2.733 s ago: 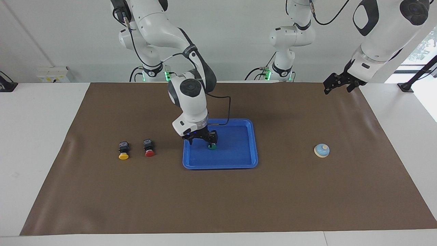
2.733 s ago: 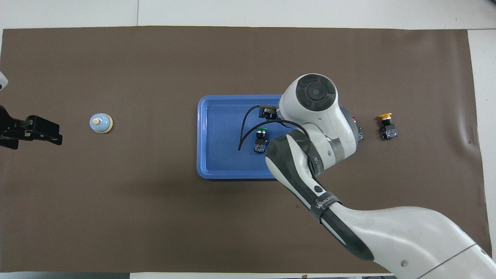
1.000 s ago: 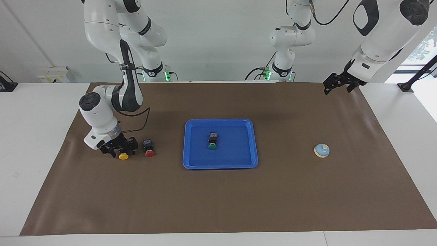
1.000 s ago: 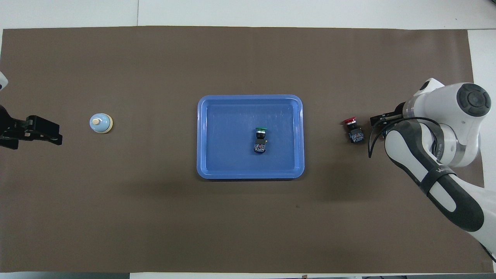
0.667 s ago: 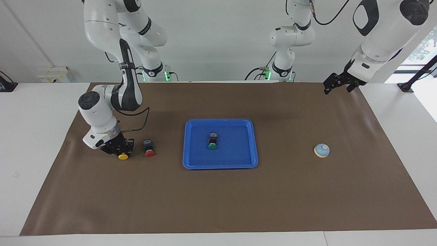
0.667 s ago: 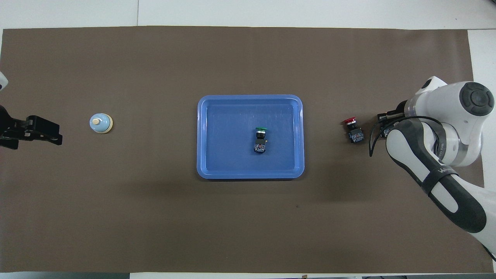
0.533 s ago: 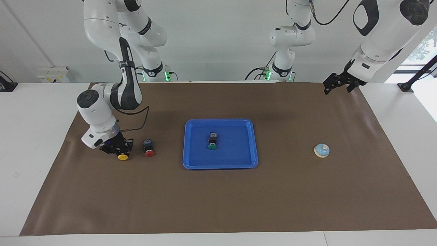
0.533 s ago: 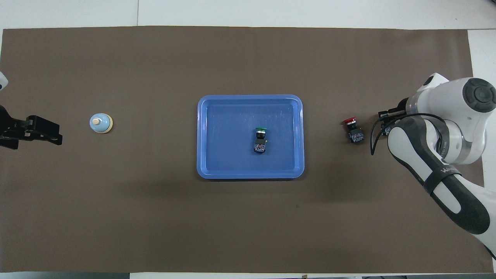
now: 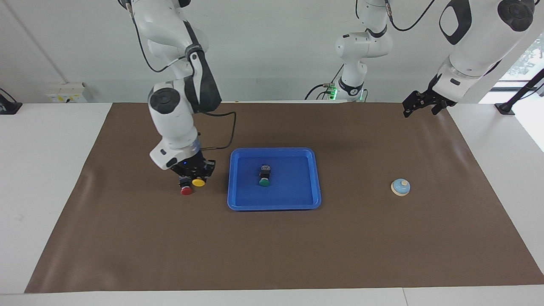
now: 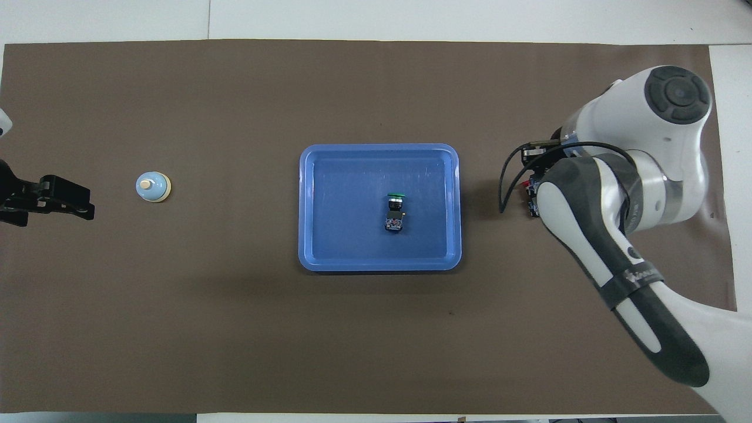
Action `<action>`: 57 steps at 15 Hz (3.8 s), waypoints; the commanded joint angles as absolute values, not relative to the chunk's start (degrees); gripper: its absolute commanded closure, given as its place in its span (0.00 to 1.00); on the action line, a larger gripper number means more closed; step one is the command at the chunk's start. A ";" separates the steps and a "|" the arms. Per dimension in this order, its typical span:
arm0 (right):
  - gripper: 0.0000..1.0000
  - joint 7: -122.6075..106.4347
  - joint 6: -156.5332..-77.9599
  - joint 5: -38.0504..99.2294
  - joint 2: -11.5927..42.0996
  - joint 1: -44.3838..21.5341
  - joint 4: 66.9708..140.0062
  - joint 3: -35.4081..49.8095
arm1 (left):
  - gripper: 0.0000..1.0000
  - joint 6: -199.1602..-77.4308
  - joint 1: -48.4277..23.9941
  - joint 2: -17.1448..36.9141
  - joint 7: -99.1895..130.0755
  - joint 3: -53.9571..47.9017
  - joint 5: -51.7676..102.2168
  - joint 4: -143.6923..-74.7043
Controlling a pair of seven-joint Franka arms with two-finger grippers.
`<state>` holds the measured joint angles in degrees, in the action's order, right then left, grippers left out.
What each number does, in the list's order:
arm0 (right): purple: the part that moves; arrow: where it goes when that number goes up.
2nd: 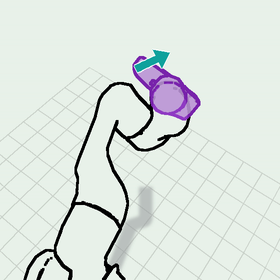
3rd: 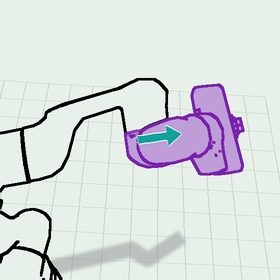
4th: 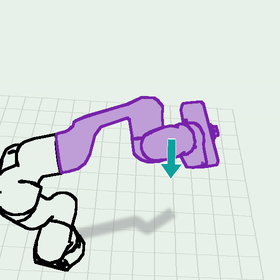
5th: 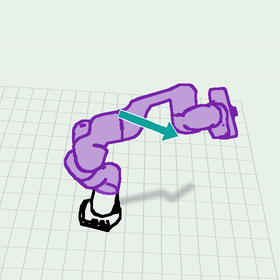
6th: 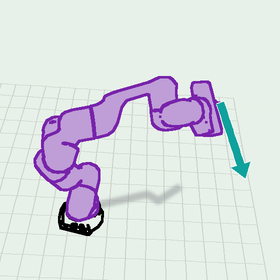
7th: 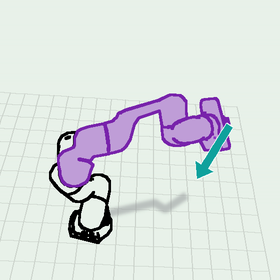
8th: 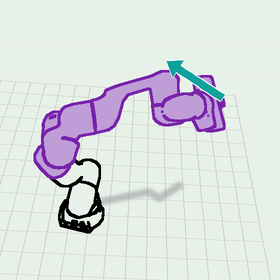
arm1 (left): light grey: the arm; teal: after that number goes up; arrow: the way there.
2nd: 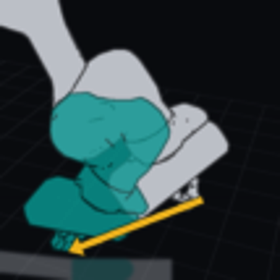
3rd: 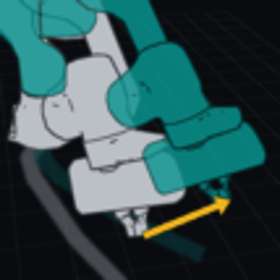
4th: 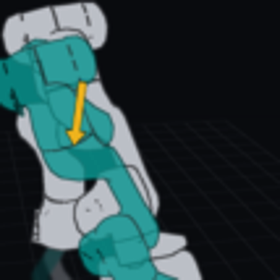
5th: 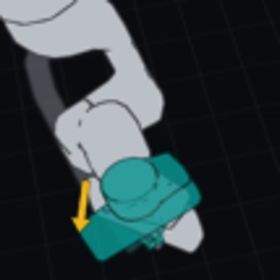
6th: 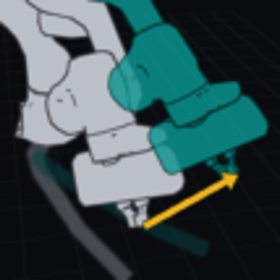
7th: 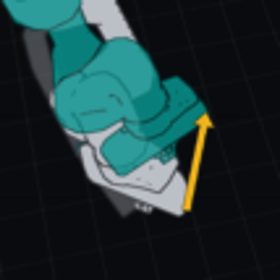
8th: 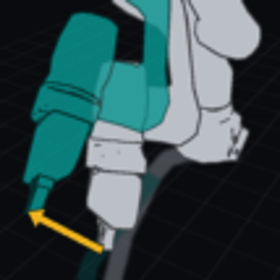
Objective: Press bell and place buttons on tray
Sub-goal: 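Place the yellow button in the tray beside the green one, then move the right gripper to the red button and grasp it, then carry the red button into the tray and release it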
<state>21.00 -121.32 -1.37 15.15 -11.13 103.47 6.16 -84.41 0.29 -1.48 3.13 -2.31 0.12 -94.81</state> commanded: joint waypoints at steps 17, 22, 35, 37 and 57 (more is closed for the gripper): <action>0.00 18.50 -122.78 -1.93 18.20 -11.54 104.23 5.54 | 0.00 -83.76 0.00 -2.37 3.60 -2.11 -0.62 -95.10; 0.00 8.02 -122.96 -1.93 16.53 -6.51 106.96 5.45 | 0.00 -83.76 0.00 -2.37 3.60 -2.11 -0.62 -95.01; 0.00 -5.01 -134.02 -1.85 12.48 -0.44 122.15 5.54 | 0.00 -83.76 0.00 -2.37 3.60 -2.11 -0.62 -95.10; 0.02 -5.01 -137.36 -1.85 12.13 -0.44 124.71 5.54 | 0.00 -83.76 0.00 -2.37 3.60 -2.11 -0.62 -95.10; 1.00 41.36 -124.45 -1.57 17.99 -24.58 101.88 8.00 | 0.00 -83.76 0.00 -2.37 3.60 -2.11 -0.62 -95.10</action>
<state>35.22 -124.43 -1.22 12.53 -19.87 106.36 8.19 -84.41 0.29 -1.48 3.13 -2.31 0.12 -94.81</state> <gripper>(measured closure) 0.590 0.000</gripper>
